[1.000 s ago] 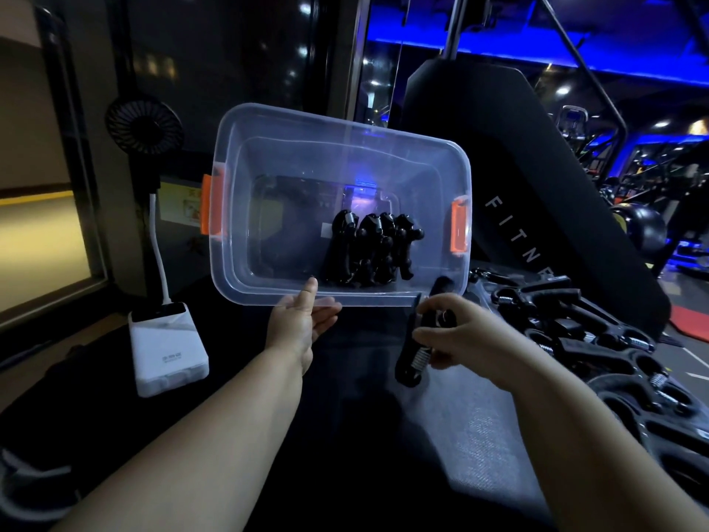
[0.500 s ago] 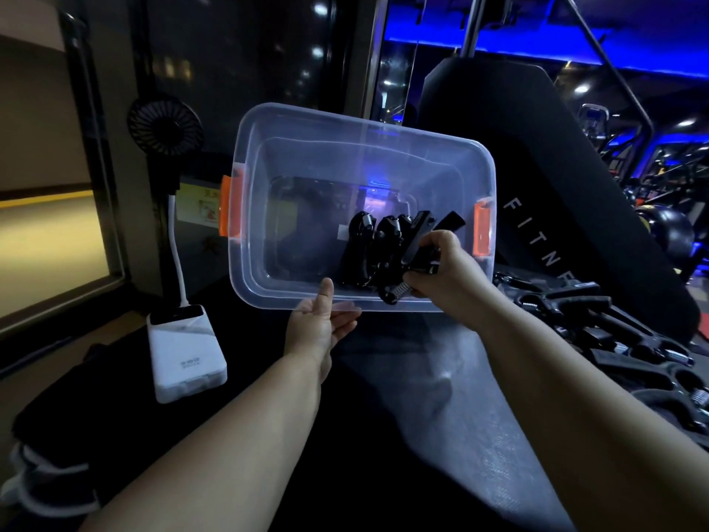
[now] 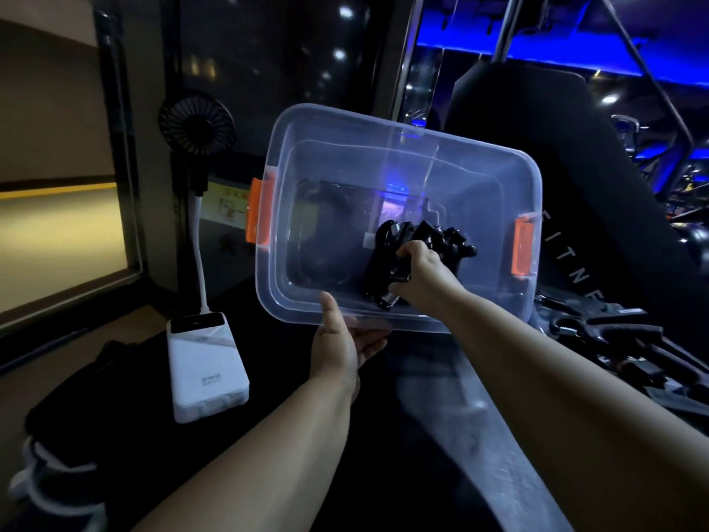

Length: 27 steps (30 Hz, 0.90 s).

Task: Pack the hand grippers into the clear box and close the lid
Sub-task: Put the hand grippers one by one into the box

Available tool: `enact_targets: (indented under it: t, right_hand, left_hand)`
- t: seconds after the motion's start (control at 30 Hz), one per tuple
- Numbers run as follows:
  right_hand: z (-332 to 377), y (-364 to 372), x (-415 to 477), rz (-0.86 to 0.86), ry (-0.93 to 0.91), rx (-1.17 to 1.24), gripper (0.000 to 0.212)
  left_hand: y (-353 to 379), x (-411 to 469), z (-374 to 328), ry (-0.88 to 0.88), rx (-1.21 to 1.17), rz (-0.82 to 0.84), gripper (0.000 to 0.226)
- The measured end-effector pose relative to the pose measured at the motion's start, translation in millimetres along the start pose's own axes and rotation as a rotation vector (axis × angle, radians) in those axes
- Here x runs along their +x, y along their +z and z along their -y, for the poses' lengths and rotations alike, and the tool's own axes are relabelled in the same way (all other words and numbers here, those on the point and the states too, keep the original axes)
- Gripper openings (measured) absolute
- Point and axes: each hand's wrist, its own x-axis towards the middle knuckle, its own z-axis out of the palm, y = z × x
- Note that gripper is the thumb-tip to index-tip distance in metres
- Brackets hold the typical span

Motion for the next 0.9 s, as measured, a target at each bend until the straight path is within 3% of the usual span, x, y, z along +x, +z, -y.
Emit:
enact_targets:
  t: [0.4, 0.9]
  right_hand:
    - [12.1, 28.7, 35.5, 0.072, -0.001, -0.173, 0.056]
    - [19.5, 45.0, 69.8, 0.139, 0.080, -0.237, 0.056]
  left_hand:
    - [1.8, -3.3, -3.9, -0.006, 0.016, -0.015, 0.054]
    - [4.3, -9.2, -10.6, -0.020, 0.024, -0.014, 0.064]
